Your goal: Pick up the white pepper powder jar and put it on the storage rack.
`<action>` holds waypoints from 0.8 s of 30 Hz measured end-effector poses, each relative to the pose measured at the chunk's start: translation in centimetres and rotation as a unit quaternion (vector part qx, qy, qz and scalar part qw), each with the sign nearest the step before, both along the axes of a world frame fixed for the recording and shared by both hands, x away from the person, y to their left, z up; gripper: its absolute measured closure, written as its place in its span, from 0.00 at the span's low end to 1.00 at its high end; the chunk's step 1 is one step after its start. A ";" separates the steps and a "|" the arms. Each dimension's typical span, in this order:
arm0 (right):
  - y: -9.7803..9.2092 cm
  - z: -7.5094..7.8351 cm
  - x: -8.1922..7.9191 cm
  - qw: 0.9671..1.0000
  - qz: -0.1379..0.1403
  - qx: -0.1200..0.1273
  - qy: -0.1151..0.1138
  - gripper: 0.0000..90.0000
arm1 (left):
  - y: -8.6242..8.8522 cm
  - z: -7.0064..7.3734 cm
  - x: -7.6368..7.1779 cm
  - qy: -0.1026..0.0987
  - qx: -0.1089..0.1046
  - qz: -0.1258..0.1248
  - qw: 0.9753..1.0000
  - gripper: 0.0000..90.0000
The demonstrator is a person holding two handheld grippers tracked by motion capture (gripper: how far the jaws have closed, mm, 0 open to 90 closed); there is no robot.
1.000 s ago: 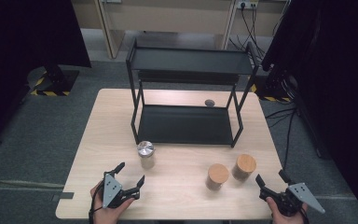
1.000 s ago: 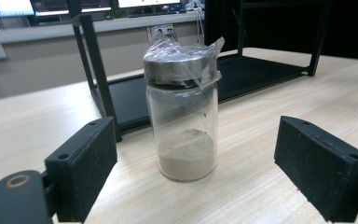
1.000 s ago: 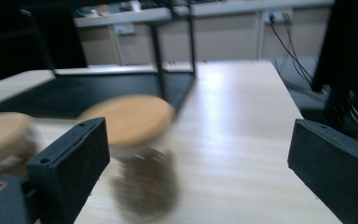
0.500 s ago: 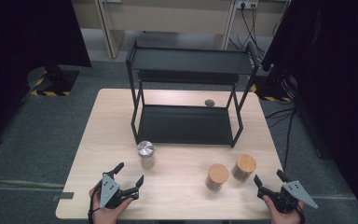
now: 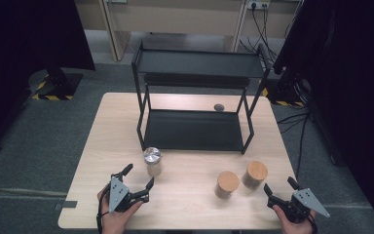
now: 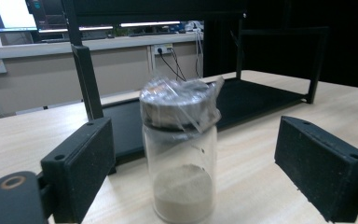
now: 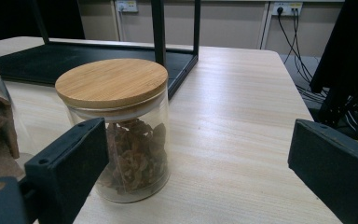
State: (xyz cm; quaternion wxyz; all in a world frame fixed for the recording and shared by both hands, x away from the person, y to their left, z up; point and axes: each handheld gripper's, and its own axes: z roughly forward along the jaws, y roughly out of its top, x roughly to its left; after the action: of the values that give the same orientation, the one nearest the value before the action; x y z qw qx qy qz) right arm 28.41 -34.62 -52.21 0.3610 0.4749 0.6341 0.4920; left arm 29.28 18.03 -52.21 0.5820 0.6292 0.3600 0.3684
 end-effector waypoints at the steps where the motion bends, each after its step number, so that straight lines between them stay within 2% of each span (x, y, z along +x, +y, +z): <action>1: 0.0 0.0 0.0 1.000 0.000 0.000 0.000 0.06 | -0.1 0.0 0.2 -0.001 -0.002 -0.001 1.000 0.14; 8: 0.0 0.0 0.0 1.000 -0.001 -0.001 -0.001 0.06 | -0.7 0.1 1.5 -0.001 -0.003 -0.001 1.000 0.14; 14: 0.0 0.0 0.0 1.000 -0.002 0.000 -0.001 0.06 | -1.1 0.3 2.7 0.001 -0.013 0.008 1.000 0.16; 24: 0.0 0.0 0.0 1.000 -0.002 0.001 -0.002 0.06 | -1.9 0.1 4.3 0.013 -0.021 0.013 1.000 0.20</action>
State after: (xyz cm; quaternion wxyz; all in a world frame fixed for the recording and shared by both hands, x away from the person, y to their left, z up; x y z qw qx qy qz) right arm 28.36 -34.64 -52.21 0.3628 0.4758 0.6317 0.4930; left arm 33.56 16.10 -52.11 0.5854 0.6172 0.3830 0.3602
